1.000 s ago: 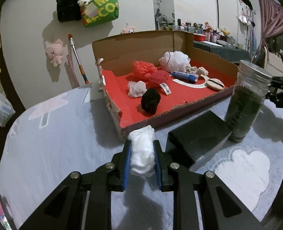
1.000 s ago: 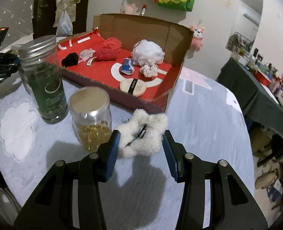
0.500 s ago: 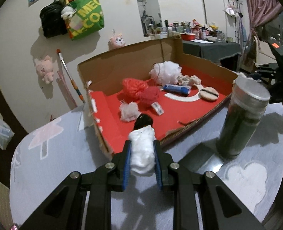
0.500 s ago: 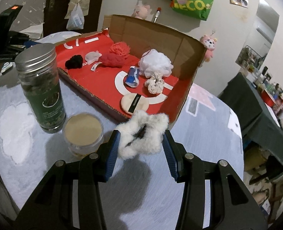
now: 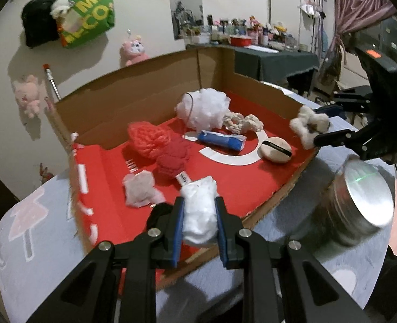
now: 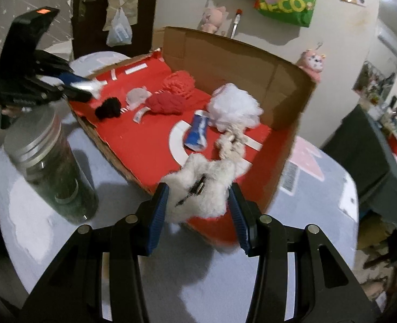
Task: Organize soft objects
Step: 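Carry the white cloth and white scrunchie with both tools into the red box, then open both tools to release the white cloth and scrunchie in the box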
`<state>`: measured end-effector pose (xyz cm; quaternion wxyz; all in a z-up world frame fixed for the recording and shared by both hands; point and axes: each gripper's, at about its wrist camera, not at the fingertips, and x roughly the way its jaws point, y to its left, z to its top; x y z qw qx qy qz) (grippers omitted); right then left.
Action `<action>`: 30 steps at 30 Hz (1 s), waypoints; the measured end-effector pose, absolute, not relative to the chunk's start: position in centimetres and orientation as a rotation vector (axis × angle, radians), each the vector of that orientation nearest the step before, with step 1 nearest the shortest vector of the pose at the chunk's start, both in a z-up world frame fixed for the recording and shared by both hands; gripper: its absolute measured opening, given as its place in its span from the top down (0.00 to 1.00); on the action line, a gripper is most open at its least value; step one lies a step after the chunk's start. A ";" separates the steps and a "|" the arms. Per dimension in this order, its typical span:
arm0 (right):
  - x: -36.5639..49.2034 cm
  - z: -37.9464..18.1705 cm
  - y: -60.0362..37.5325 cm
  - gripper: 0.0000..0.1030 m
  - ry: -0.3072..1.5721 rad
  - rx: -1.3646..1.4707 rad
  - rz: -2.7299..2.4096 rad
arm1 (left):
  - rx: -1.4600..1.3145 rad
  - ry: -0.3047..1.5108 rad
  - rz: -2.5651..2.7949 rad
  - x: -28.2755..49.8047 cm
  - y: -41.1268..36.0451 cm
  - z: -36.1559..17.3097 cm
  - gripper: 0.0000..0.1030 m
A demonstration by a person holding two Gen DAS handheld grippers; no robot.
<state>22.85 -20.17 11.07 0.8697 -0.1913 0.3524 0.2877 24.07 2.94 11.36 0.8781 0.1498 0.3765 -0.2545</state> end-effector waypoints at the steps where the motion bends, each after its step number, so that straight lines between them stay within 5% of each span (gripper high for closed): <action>1: 23.4 11.1 -19.8 0.58 0.747 -0.386 0.622 | 0.316 0.793 -0.531 24.6 2.7 11.3 0.78; 30: 32.2 6.6 -12.3 0.56 1.128 -0.351 0.777 | 0.468 1.024 -0.608 31.0 -2.6 7.4 0.78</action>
